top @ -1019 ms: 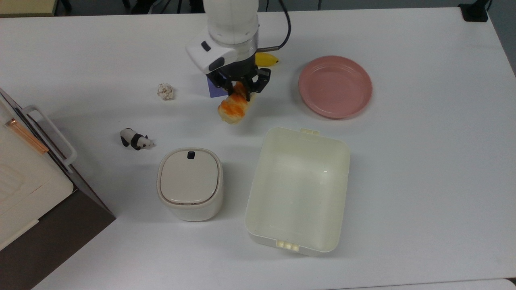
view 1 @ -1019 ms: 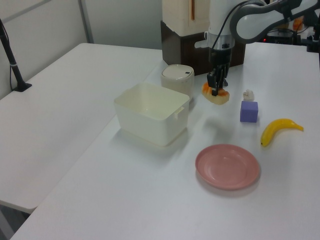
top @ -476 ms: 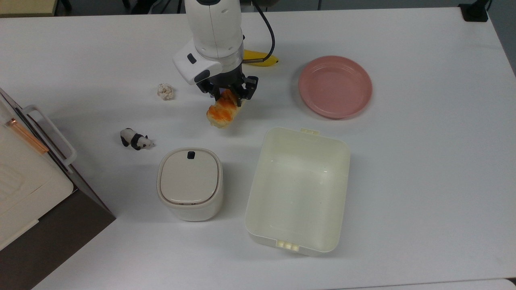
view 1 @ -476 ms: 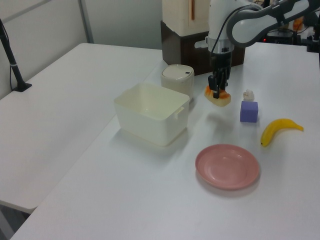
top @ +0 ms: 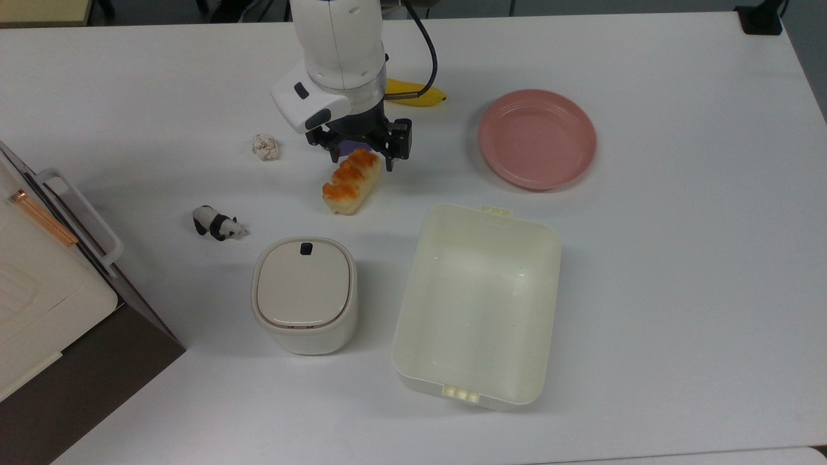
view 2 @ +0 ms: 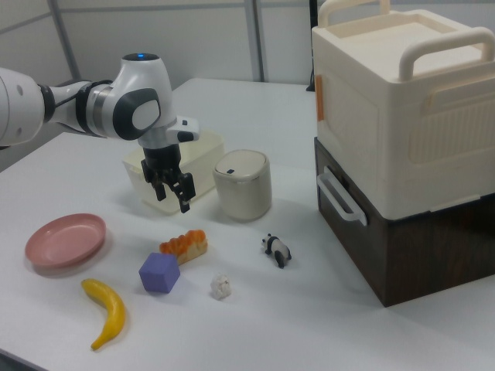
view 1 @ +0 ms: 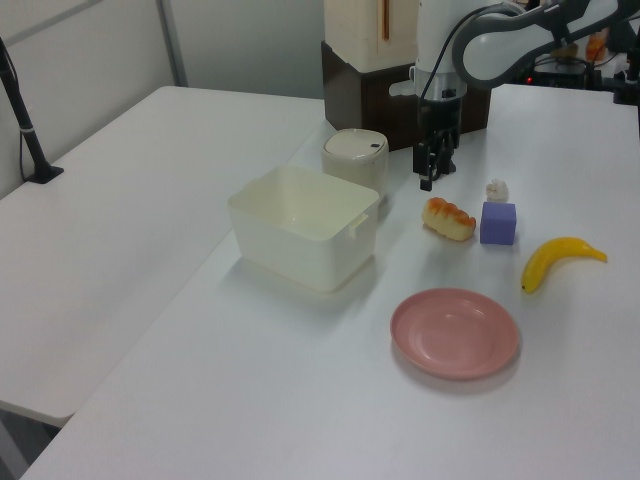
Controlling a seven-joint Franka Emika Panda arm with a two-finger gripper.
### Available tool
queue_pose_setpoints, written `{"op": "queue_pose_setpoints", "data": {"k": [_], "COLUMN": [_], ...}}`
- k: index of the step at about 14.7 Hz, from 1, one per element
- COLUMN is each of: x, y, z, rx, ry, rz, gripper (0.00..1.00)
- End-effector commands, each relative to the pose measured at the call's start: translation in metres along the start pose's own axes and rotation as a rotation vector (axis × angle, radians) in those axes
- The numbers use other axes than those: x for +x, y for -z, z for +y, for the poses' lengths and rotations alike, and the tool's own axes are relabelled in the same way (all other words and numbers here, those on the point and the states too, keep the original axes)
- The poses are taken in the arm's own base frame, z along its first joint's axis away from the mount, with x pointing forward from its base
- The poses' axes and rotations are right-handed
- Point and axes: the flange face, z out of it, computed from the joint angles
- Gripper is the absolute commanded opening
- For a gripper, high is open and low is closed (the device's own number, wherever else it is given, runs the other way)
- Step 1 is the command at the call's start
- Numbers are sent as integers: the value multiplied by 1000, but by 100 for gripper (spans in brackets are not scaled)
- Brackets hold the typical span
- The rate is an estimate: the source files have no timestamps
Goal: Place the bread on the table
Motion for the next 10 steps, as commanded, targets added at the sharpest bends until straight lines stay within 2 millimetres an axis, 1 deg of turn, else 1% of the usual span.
{"op": "queue_pose_setpoints", "data": {"k": [1,5,8,10], "x": [8,15,18,18], "y": [23,48,65,88], "z": [6,7,13,14], "rx": [7,17,21,27], "ry": [3,-6,-19,-56], "rz": [39,84,113,128], "gripper": [99,100,100,100]}}
